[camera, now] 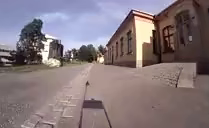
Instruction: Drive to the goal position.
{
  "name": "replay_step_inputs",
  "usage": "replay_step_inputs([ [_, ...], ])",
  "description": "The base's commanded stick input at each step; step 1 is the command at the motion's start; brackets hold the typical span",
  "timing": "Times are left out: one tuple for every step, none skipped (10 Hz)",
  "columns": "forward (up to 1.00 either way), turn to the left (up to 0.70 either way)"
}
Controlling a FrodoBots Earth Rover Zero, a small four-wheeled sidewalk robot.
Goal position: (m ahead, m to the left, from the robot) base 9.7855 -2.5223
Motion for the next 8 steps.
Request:
replay_step_inputs([
  [0.45,0.0],
  [0.45,0.0],
  [0.45,0.0],
  [0.45,0.0],
  [0.45,0.0],
  [0.45,0.0],
  [0.45,0.0],
  [0.45,0.0],
])
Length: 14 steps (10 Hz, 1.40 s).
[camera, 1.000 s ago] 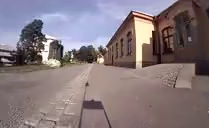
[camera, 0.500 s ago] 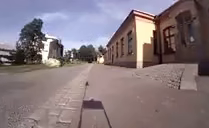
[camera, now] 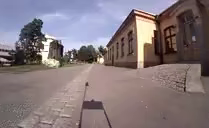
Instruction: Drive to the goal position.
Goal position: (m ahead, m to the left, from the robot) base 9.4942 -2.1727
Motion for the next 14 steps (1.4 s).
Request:
replay_step_inputs([
  [0.45,0.0],
  [0.45,0.0],
  [0.45,0.0],
  [0.45,0.0],
  [0.45,0.0],
  [0.45,0.0],
  [0.45,0.0],
  [0.45,0.0],
  [0.45,0.0],
  [0.45,0.0],
  [0.45,0.0],
  [0.45,0.0],
  [0.45,0.0],
  [0.45,0.0],
])
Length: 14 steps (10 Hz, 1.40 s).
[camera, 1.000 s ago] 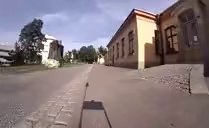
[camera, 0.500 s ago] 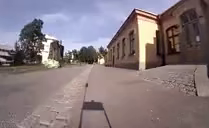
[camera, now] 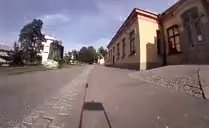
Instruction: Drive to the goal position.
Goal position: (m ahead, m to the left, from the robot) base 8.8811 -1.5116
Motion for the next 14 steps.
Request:
replay_step_inputs([
  [0.45,0.0],
  [0.45,0.0],
  [0.45,0.0],
  [0.45,0.0],
  [0.45,0.0],
  [0.45,0.0],
  [0.45,0.0],
  [0.45,0.0],
  [0.45,0.0],
  [0.45,0.0],
  [0.45,0.0],
  [0.45,0.0],
  [0.45,0.0],
  [0.45,0.0],
])
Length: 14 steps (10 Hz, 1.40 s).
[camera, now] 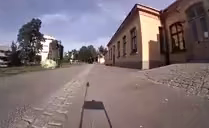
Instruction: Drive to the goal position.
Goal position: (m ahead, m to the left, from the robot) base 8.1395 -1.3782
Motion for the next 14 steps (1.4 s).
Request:
replay_step_inputs([
  [0.45,0.0],
  [0.45,0.0],
  [0.45,0.0],
  [0.45,0.0],
  [0.45,0.0],
  [0.45,0.0],
  [0.45,0.0],
  [0.45,0.0],
  [0.45,0.0],
  [0.45,0.0],
  [0.45,0.0],
  [0.45,0.0],
  [0.45,0.0],
  [0.45,0.0],
])
